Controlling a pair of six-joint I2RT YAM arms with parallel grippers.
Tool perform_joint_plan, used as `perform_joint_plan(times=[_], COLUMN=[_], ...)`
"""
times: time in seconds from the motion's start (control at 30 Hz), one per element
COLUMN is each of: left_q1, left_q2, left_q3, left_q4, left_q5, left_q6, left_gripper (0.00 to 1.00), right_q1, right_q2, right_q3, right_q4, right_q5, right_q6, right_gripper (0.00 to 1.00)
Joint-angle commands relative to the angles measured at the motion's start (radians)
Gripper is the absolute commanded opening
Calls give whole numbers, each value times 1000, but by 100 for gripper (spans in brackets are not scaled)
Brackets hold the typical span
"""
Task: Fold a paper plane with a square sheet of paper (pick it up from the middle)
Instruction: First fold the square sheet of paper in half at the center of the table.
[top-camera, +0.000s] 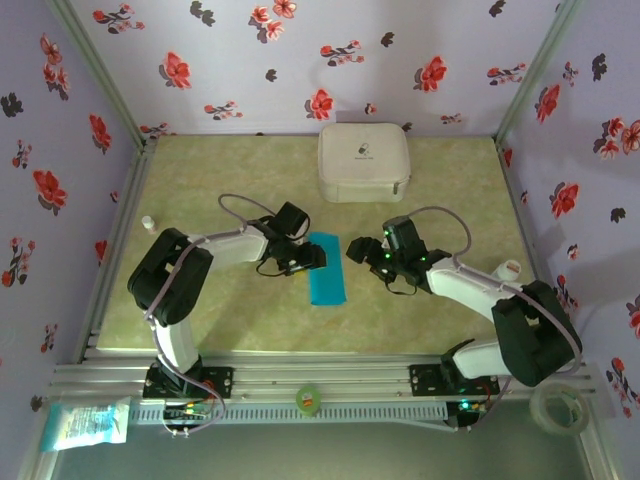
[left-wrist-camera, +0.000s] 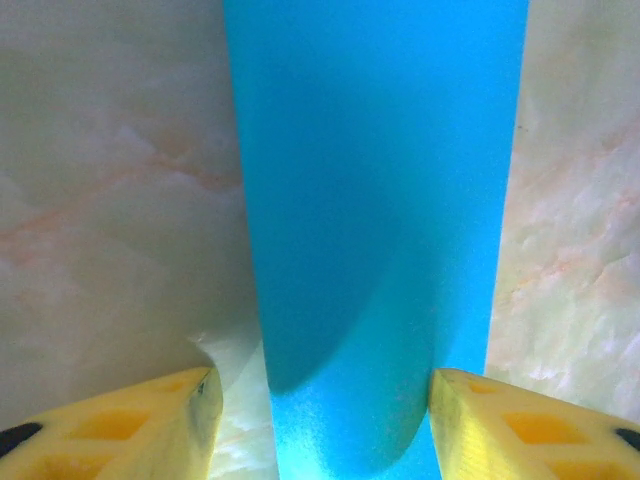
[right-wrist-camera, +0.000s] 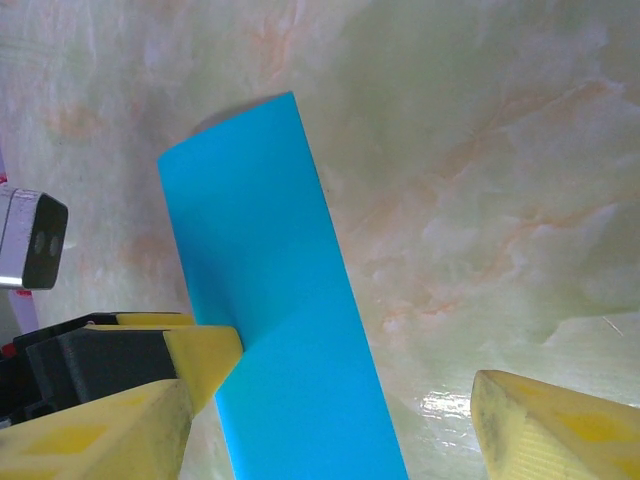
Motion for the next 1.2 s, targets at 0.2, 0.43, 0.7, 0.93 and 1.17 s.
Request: perform_joint_plan(times=[0.2,0.43,0.7,0.93,1.17], left_q1=[8,10,10,9,9], left_q2=[-50,-25,8,36,49], left_q3=[13,45,78,88,87], left_q4=[-77,-142,-164,-175,-160], left_q5=[-81,-103,-92,-78,-54], left_q6=[58,119,146,175,201], left_gripper=[55,54,55,56,57], right_q1=[9,10,10,10,13], right_q2=[26,31,31,34,37], right_q3=[24,19,19,17,17], right_q4=[20,27,20,16,17], right_q5=[-16,-14,-13,-3,-1], right_q6=[-1,0,0,2,4], right_gripper=[74,74,74,75,75])
